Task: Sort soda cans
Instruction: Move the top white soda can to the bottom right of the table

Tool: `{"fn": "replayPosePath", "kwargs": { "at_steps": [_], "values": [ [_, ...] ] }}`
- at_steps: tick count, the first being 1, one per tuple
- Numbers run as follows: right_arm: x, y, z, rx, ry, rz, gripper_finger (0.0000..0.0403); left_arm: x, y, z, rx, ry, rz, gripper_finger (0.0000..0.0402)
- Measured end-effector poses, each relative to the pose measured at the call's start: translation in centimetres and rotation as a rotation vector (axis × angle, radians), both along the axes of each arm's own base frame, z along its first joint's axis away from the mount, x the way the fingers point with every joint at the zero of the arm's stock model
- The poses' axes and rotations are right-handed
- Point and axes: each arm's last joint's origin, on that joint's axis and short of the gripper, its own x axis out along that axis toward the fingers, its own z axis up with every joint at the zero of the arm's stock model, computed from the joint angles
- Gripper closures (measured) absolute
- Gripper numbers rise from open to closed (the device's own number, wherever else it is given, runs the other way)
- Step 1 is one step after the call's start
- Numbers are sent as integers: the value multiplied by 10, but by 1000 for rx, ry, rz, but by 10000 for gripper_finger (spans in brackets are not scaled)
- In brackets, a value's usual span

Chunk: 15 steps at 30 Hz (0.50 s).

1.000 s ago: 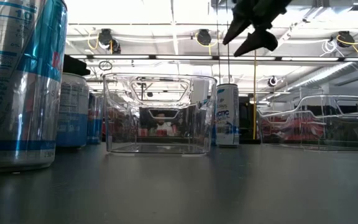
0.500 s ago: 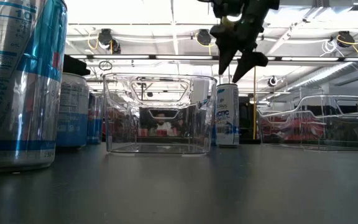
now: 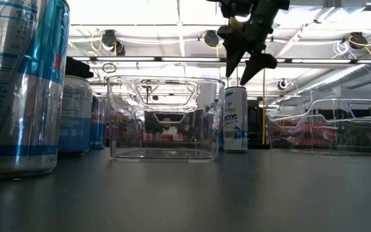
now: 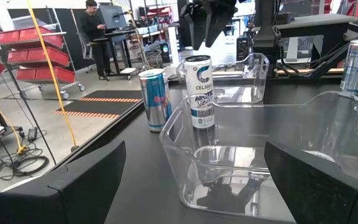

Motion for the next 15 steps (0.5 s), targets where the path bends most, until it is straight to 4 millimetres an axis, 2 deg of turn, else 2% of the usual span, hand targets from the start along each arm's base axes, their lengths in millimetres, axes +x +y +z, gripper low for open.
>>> {"fn": "replayPosePath", "kwargs": {
  "at_steps": [6,15],
  "values": [
    [1,3,0,-21,9,67,140,0,0,0,0,0,0,11],
    [1,3,0,-27,11,69,140,0,0,0,0,0,0,11]
  ]
}}
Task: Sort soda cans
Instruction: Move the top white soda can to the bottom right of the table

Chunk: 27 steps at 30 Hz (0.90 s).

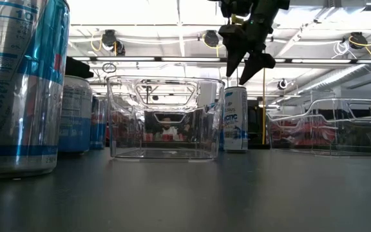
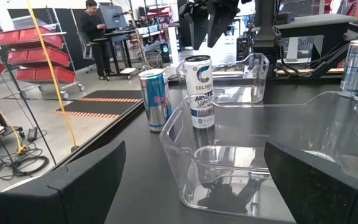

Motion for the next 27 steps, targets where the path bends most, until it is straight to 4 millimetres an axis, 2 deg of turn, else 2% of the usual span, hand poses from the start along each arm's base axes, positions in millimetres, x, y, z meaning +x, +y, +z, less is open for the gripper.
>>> {"fn": "replayPosePath", "kwargs": {
  "at_steps": [6,16,20,27],
  "values": [
    [0,-1,0,-3,1,-6,129,0,0,0,0,0,0,11],
    [-1,-1,0,18,-4,-47,59,0,0,0,0,0,0,11],
    [-1,-1,0,20,1,-76,53,0,0,0,0,0,0,11],
    [-2,-3,0,-75,24,-136,53,0,0,0,0,0,0,11]
  ]
}}
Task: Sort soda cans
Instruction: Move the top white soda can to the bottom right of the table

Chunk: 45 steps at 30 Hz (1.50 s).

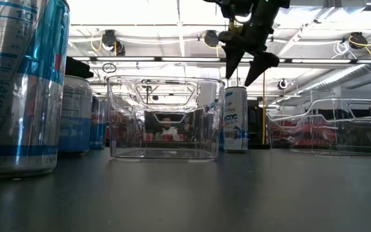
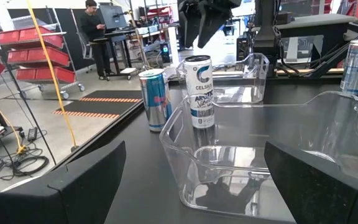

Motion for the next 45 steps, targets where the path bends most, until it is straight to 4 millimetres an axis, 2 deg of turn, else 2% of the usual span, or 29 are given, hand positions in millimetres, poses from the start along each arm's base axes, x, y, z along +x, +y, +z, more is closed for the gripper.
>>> {"fn": "replayPosePath", "kwargs": {
  "at_steps": [5,19,24,31,39,45],
  "values": [
    [3,0,-1,33,-23,-11,53,0,0,0,0,0,0,11],
    [22,-8,-39,66,97,-46,54,0,0,0,0,0,0,11],
    [25,-9,-45,75,114,-50,81,0,0,0,0,0,0,11],
    [24,-8,-45,108,118,-57,163,0,0,0,0,0,0,11],
    [21,1,-41,105,138,-40,163,0,0,0,0,-1,0,11],
    [10,17,-24,117,119,-54,163,0,0,0,-3,-2,0,11]
  ]
}}
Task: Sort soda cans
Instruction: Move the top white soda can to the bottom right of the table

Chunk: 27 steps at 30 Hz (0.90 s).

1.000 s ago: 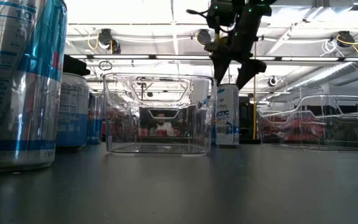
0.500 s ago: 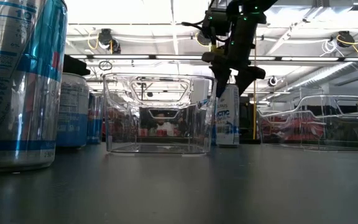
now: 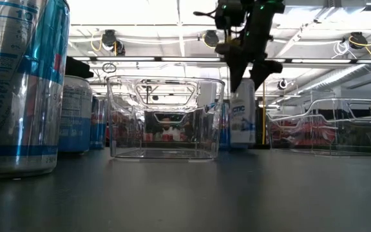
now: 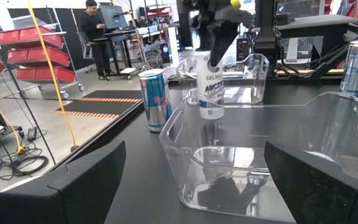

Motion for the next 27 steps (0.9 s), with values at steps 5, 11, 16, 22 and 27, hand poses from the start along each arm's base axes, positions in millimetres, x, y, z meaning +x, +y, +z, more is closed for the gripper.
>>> {"fn": "replayPosePath", "kwargs": {
  "at_steps": [5,11,16,22,27],
  "values": [
    [-4,28,13,10,-33,17,163,0,0,0,0,-1,0,11],
    [-9,74,20,-15,-15,44,162,0,0,0,-1,0,0,11],
    [-12,110,20,-7,-16,41,161,0,0,0,-1,0,0,11],
    [-16,151,20,9,-69,3,160,0,0,0,-1,-1,0,11],
    [-23,178,20,48,-101,-45,160,0,0,0,-1,-1,0,11]
  ]
}}
